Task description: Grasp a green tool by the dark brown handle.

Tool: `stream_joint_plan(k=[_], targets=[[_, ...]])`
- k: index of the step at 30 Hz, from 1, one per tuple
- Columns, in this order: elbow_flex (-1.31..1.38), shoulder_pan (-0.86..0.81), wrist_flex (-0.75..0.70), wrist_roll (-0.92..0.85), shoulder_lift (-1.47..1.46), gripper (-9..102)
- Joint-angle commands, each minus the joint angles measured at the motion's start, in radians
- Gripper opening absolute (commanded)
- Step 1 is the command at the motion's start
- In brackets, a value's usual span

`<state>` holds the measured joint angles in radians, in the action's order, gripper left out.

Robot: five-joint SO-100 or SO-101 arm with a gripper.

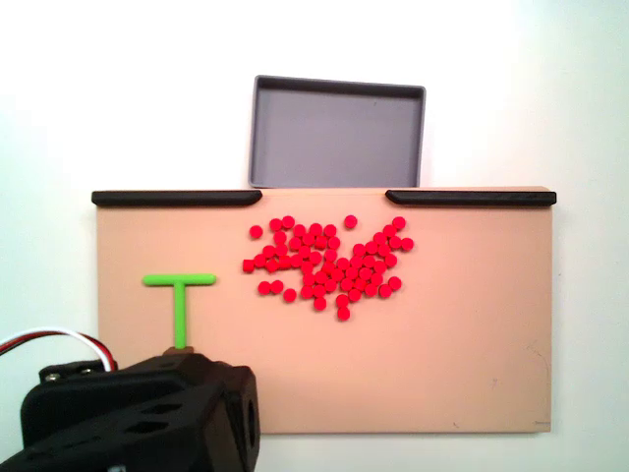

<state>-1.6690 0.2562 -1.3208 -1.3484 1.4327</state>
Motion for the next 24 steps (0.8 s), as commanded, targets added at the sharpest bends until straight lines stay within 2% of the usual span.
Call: stream_joint_plan(k=[1, 24], targets=[[0.002, -0.003, 0.003, 0.0, 0.011, 17], [0.0, 0.04, 0.003, 0.0, -0.011, 13]])
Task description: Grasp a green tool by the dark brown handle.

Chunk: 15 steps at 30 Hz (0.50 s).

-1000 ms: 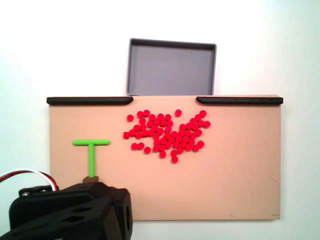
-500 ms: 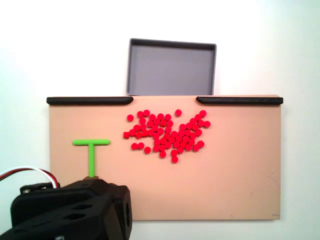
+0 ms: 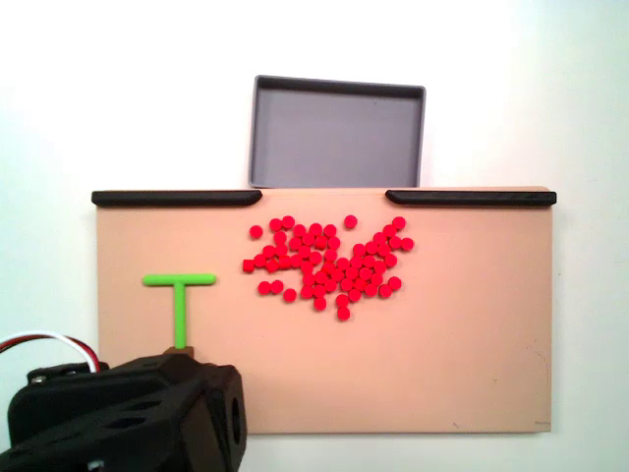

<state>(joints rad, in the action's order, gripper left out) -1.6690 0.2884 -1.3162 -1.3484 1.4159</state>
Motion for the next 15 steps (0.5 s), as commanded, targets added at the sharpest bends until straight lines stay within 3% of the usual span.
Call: stream_joint_plan(k=[1, 15], targets=[[0.0, 0.008, -0.002, 0.0, 0.008, 13], [0.0, 0.009, -0.002, -0.003, 0.009, 10]])
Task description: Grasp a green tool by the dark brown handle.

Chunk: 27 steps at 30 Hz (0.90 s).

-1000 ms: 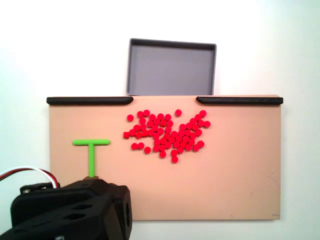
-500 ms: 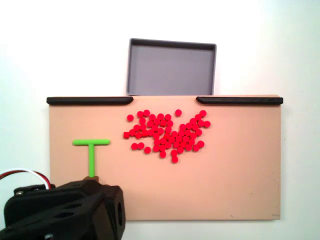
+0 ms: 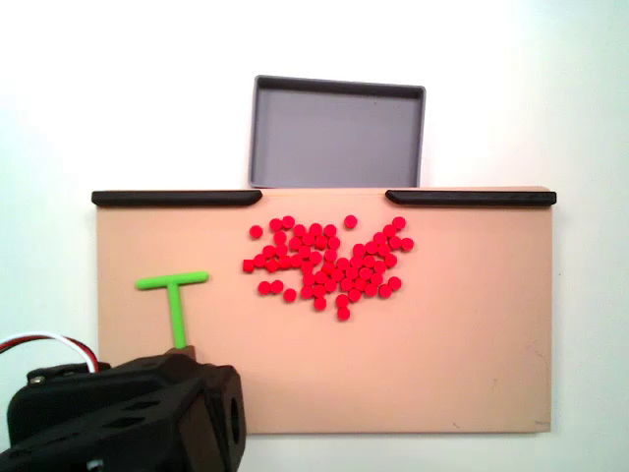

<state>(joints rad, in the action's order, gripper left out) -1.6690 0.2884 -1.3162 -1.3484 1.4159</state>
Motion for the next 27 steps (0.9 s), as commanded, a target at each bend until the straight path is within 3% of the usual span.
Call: stream_joint_plan(k=[1, 10, 27], targets=[[0.0, 0.009, -0.002, -0.003, 0.009, 10], [0.002, 0.009, -0.002, -0.006, 0.008, 0], [0.02, -0.023, -0.012, -0.035, 0.103, 0]])
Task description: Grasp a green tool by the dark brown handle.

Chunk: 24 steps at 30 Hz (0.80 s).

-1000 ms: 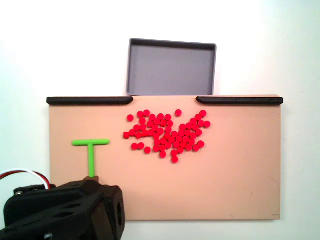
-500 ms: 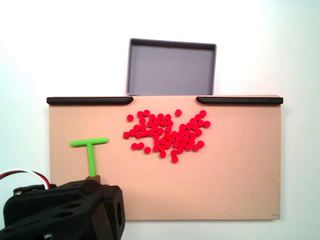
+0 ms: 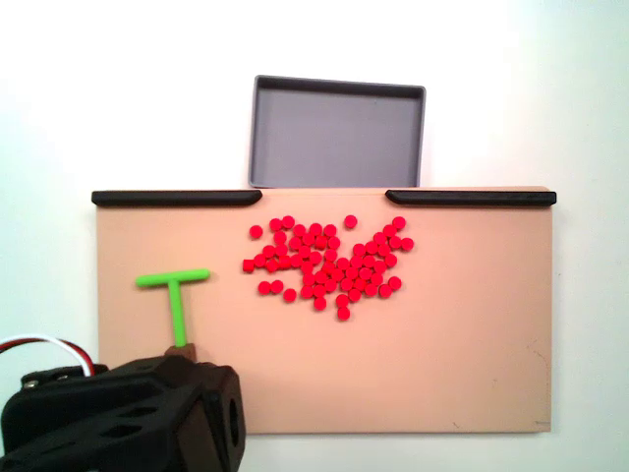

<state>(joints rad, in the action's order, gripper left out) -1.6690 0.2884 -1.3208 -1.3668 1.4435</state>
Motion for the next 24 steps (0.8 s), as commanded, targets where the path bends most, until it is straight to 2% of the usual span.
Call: stream_joint_plan(k=[1, 6, 15, 24], targets=[[0.02, -0.032, -0.009, -0.023, 0.089, 0], [0.02, -0.077, -0.012, -0.071, 0.138, 0], [0.02, -0.198, -0.179, -0.282, 0.262, 0], [0.02, -0.307, -0.181, -0.362, 0.265, 0]])
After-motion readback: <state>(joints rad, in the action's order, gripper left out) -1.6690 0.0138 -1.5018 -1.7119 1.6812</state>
